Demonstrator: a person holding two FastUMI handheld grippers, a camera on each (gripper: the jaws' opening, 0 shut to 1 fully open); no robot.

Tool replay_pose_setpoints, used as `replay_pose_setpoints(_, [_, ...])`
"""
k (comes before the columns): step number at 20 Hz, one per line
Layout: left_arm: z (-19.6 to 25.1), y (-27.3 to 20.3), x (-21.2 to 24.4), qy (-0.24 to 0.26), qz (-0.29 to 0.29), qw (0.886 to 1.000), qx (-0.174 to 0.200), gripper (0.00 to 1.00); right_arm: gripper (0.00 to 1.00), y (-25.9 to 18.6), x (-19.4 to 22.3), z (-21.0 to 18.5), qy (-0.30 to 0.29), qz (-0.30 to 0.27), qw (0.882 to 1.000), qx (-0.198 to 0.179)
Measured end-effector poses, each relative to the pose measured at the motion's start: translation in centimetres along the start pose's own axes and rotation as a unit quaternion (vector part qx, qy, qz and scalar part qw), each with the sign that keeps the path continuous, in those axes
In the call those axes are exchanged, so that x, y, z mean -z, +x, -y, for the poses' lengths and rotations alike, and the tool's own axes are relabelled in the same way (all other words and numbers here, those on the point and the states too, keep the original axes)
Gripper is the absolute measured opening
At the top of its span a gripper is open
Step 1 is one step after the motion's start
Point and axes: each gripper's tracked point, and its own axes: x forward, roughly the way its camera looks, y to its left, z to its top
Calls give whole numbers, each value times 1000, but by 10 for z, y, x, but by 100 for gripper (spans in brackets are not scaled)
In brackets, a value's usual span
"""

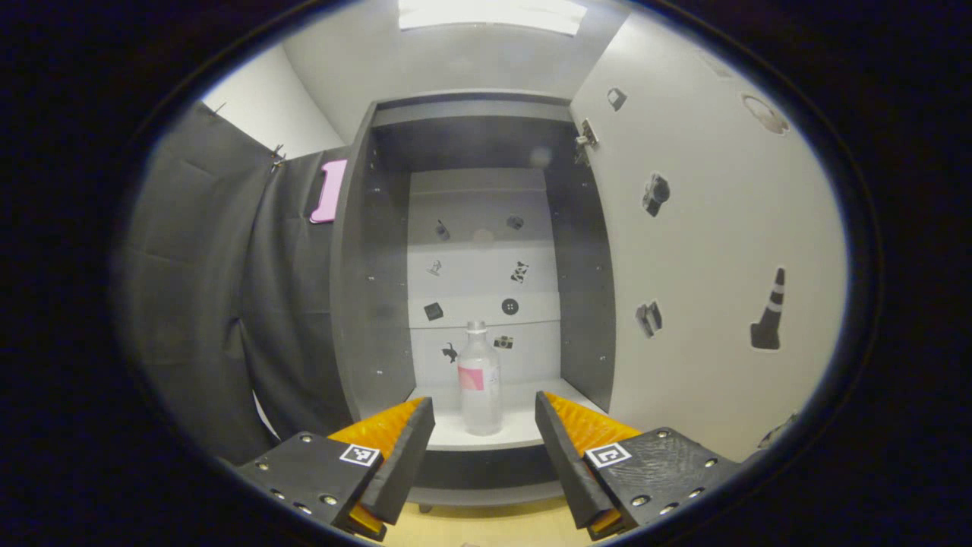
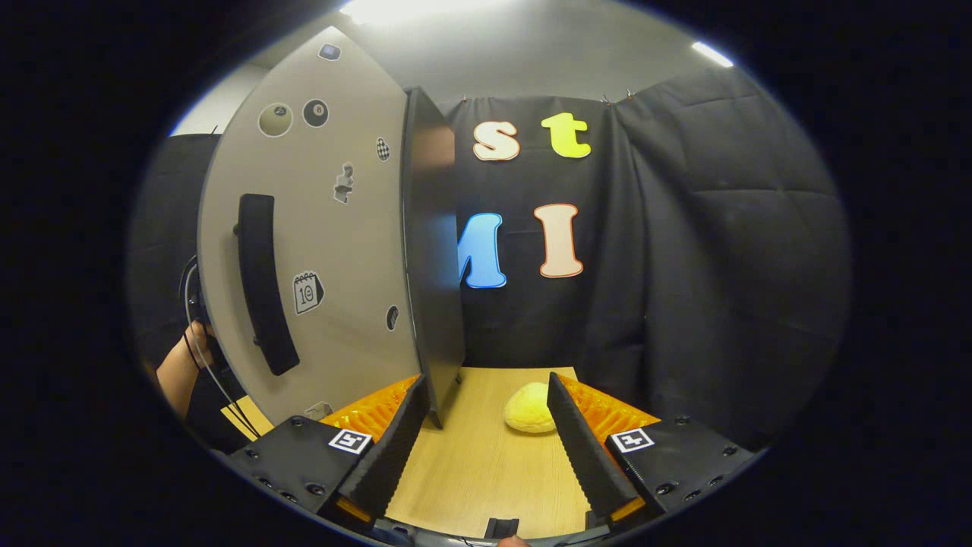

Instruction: Open the cabinet door with the right hand, grasp the bottle in the cabinet with the left hand and place it on the coaster, then close the cabinet door with the right hand.

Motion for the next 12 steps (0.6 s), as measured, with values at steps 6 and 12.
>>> replay_pose_setpoints(6, [1,77,31,-11,-13,999,37,80,98,17,4,9,13,-8,998,68])
replay_pose_setpoints(12, [-5,131,50,-13,-6,999,49,80,98,33,18,10,26,-26,992,124])
